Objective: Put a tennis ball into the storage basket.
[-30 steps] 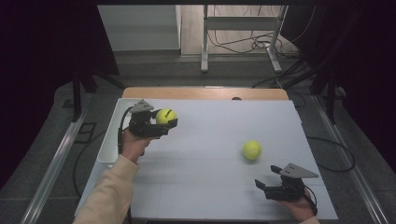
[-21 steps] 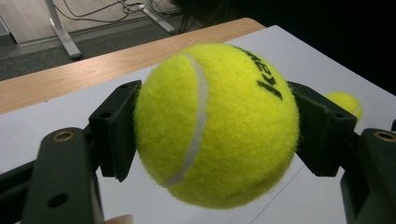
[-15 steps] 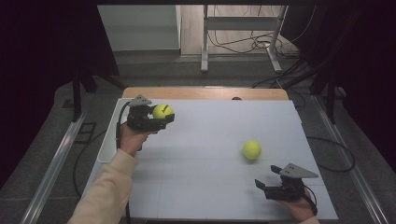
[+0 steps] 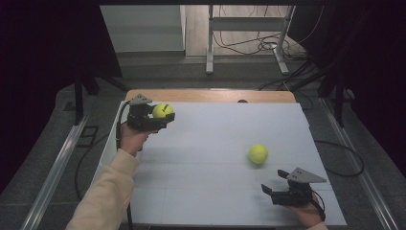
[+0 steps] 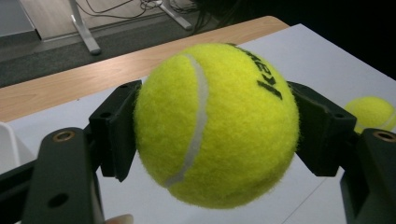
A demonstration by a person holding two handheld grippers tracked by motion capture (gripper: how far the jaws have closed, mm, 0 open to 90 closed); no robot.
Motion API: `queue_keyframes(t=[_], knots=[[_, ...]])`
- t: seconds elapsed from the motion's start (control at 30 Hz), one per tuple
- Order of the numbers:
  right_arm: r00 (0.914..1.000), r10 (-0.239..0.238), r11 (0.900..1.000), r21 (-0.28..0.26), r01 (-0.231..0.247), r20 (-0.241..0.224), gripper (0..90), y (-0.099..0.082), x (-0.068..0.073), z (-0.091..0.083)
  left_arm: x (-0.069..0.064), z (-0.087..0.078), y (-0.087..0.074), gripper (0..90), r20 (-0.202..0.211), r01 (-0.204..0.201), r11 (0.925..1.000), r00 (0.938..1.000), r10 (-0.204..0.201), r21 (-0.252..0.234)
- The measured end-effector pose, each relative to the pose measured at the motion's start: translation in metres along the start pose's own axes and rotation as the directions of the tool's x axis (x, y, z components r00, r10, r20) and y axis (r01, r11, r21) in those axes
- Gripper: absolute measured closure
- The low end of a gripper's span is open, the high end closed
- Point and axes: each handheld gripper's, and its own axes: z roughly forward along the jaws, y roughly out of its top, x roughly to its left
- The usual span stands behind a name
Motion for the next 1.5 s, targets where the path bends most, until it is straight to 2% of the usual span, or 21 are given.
queue_keyframes(t=[0.6,0.87,1.2,1.5], knots=[[0.9999,-0.008,0.9999,0.007,0.008,0.006,13.4,0.000,0.000,0.000,0.030,-0.006,0.003,26.0,-0.067,0.058,0.9983,0.9960,-0.058,-0.003],[0.9999,-0.010,0.9999,0.008,0.010,0.007,13.4,0.000,0.000,0.000,0.043,-0.006,0.005,26.0,-0.109,0.071,0.9975,0.9916,-0.070,0.005],[0.9999,-0.010,0.9999,0.008,0.010,0.007,13.4,0.000,0.000,0.001,0.053,-0.007,0.007,26.1,-0.132,0.088,0.9961,0.9874,-0.087,0.002],[0.9999,-0.011,0.9999,0.009,0.011,0.007,13.5,0.000,0.000,0.001,0.065,-0.007,0.011,26.0,-0.173,0.099,0.9950,0.9802,-0.096,0.012]])
